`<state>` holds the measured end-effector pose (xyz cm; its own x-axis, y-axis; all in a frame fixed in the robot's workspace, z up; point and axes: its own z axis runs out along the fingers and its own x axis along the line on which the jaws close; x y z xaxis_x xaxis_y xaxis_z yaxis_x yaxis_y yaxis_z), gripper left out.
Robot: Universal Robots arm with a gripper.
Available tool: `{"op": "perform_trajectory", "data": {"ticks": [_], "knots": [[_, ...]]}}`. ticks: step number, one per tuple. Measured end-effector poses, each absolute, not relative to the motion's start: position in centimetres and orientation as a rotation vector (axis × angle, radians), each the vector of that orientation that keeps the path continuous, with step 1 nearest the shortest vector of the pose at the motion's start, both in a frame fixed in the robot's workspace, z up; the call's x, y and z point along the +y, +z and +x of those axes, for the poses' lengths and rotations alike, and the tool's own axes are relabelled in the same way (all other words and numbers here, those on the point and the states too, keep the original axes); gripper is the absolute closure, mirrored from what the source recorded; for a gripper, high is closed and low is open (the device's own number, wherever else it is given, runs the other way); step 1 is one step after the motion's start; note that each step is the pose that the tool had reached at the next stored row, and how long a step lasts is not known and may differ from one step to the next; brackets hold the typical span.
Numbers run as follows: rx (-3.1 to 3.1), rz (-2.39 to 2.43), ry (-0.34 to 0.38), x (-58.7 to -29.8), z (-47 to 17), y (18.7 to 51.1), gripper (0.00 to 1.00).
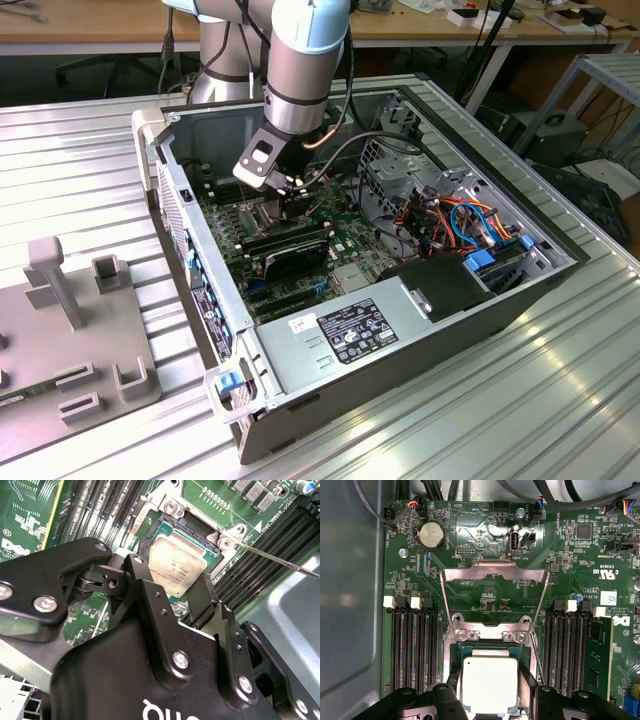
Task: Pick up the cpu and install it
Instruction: 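Place the cpu into insertion slot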
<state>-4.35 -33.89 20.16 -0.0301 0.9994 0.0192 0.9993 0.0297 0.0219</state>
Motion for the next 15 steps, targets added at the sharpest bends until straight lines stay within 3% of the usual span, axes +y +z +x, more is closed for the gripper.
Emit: {"op": "perform_trajectory", "data": {"ticks": [15], "knots": [[2.253,2.186,0.053,-33.60,-4.40,20.28,0.45]]}}
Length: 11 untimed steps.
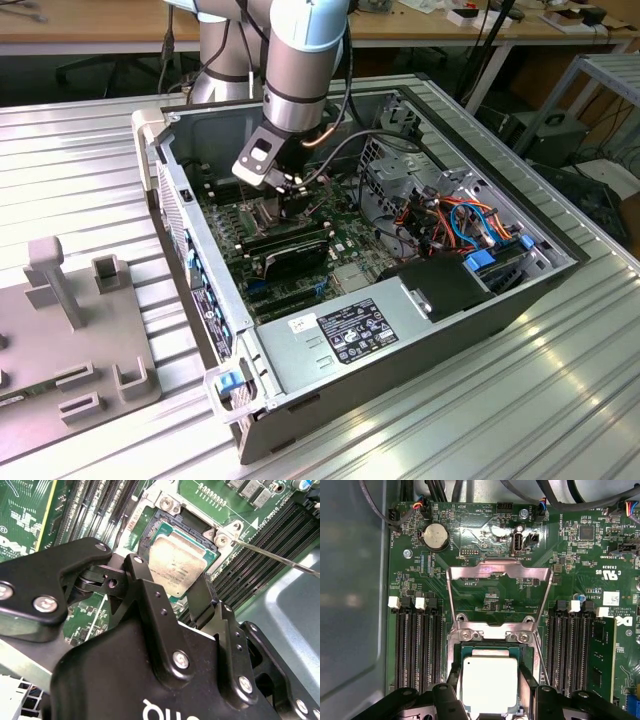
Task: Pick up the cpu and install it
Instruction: 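Place the cpu into insertion slot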
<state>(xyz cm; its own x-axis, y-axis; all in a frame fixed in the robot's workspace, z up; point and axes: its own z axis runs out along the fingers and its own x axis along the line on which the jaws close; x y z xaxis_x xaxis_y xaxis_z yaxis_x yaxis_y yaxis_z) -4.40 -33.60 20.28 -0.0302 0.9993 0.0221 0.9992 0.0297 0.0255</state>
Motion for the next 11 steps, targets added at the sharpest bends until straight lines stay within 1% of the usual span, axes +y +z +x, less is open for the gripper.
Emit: {"op": "perform_trajectory", "data": {"ticks": [7,11], "knots": [[2.253,2.187,0.054,-33.57,-4.44,20.28,0.45],[2.253,2.187,0.054,-34.02,-4.45,20.27,0.45]]}}
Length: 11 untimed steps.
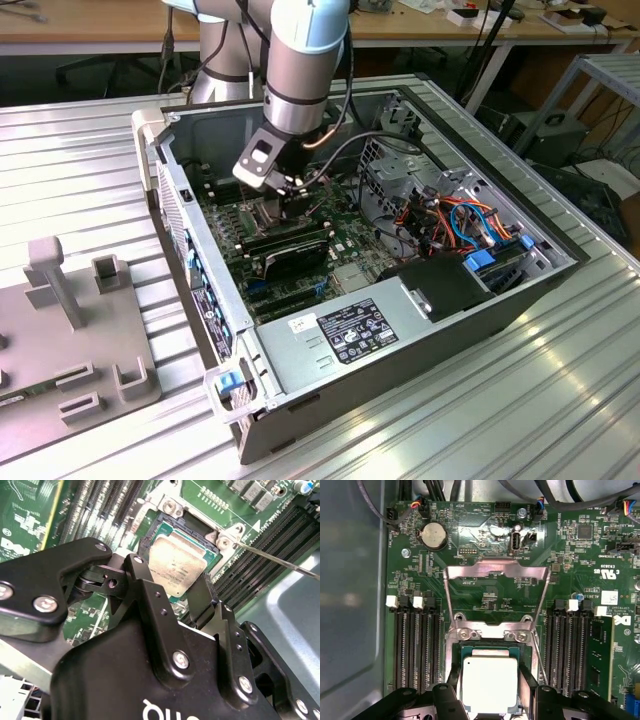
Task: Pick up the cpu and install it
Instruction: 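Place the cpu into insertion slot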
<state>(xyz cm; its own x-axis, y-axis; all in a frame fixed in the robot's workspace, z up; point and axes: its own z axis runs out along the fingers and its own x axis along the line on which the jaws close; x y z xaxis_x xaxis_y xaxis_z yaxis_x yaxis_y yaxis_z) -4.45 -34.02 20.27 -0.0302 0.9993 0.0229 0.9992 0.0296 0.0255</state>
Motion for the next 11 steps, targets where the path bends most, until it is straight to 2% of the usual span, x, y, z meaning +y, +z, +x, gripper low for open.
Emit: {"op": "perform_trajectory", "data": {"ticks": [11], "knots": [[2.253,2.187,0.054,-33.94,-4.50,20.27,0.45]]}}
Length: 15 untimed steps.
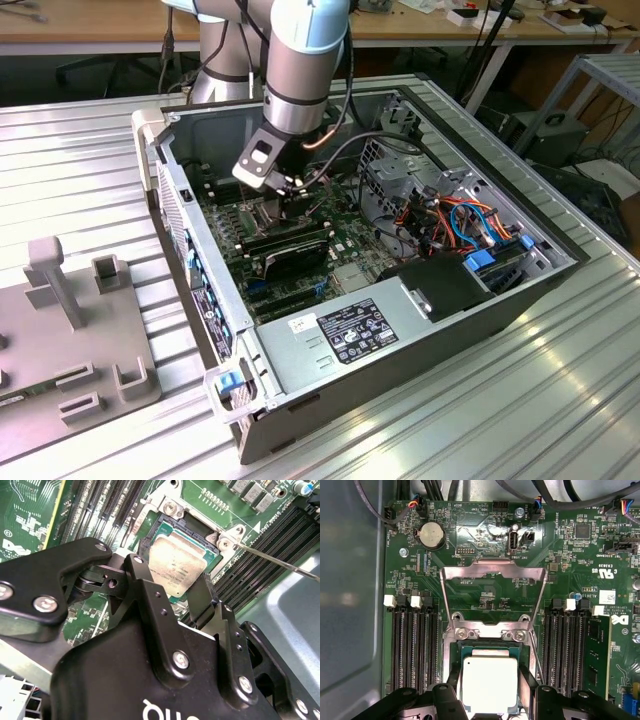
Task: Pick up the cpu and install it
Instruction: 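Place the cpu into insertion slot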
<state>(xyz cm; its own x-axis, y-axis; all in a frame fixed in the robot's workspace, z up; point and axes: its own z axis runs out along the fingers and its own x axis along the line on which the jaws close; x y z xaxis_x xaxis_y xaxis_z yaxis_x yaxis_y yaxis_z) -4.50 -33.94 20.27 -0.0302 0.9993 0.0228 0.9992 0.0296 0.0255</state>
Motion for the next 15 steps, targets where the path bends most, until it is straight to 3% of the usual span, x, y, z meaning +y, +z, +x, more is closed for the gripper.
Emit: {"op": "perform_trajectory", "data": {"ticks": [15], "knots": [[2.253,2.187,0.053,-33.84,-4.56,20.01,0.45]]}}
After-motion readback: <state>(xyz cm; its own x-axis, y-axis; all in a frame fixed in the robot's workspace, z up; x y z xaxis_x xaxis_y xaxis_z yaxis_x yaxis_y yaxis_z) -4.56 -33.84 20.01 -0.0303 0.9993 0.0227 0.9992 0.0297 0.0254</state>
